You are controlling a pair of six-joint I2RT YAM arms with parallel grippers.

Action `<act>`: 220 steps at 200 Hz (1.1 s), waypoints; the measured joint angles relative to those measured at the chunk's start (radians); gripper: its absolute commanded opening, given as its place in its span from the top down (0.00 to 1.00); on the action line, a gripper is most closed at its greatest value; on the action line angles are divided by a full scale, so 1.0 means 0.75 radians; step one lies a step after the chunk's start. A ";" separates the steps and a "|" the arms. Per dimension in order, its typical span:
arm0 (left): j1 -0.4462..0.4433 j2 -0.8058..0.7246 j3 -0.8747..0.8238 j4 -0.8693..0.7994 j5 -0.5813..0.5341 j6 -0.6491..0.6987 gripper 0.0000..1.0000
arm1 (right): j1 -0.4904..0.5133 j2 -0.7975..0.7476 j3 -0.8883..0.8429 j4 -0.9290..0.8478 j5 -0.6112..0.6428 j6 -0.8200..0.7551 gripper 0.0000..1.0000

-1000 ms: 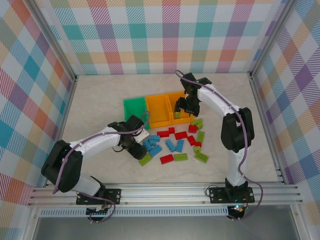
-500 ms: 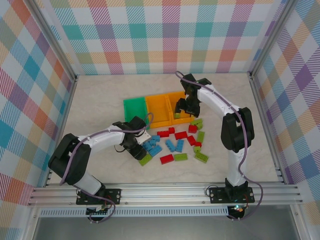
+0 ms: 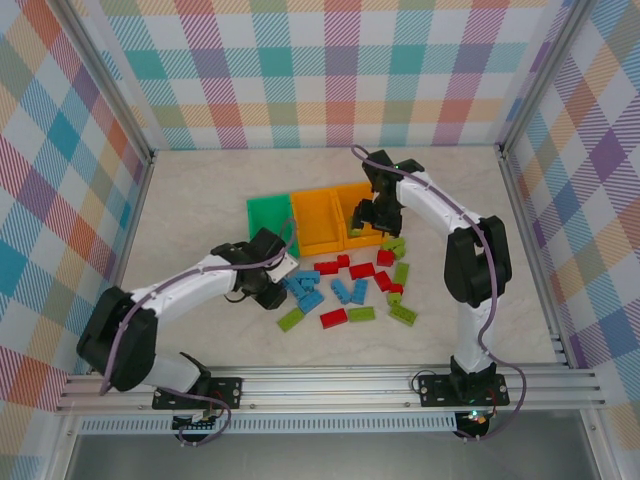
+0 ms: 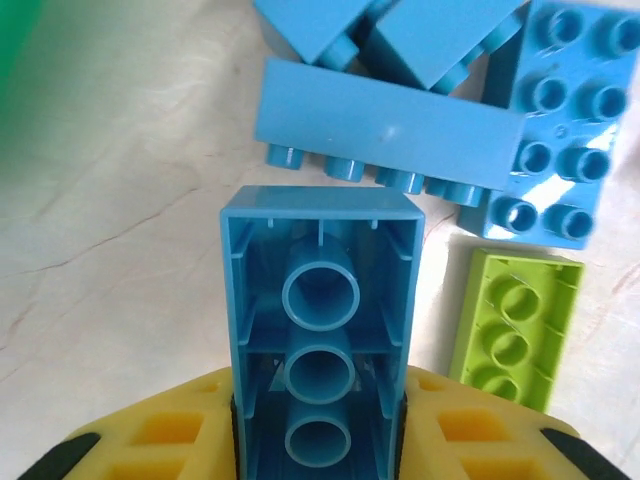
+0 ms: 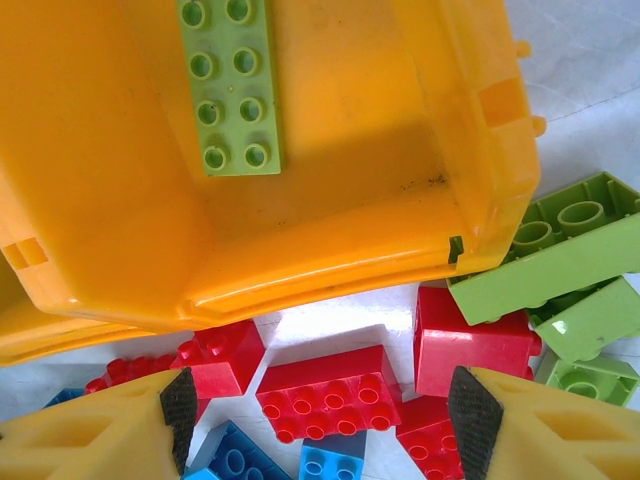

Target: Sort the legos into containers by color

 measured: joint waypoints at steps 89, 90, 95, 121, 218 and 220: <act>0.198 -0.035 0.352 -0.096 -0.188 -0.296 0.68 | 0.000 -0.150 -0.143 0.011 0.038 -0.031 0.32; 0.200 -0.031 0.357 -0.096 -0.188 -0.299 0.68 | 0.000 -0.154 -0.148 0.011 0.039 -0.031 0.32; 0.214 0.006 0.389 -0.096 -0.187 -0.328 0.67 | 0.000 -0.162 -0.161 0.011 0.040 -0.031 0.32; 0.238 0.190 0.533 -0.102 -0.155 -0.435 0.66 | 0.000 -0.184 -0.220 0.006 0.081 -0.030 0.32; 0.268 0.526 0.757 -0.126 -0.072 -0.675 0.64 | -0.116 -0.191 -0.381 0.128 0.144 -0.219 0.15; 0.269 0.528 0.760 -0.126 -0.072 -0.676 0.64 | -0.116 -0.191 -0.380 0.132 0.144 -0.231 0.15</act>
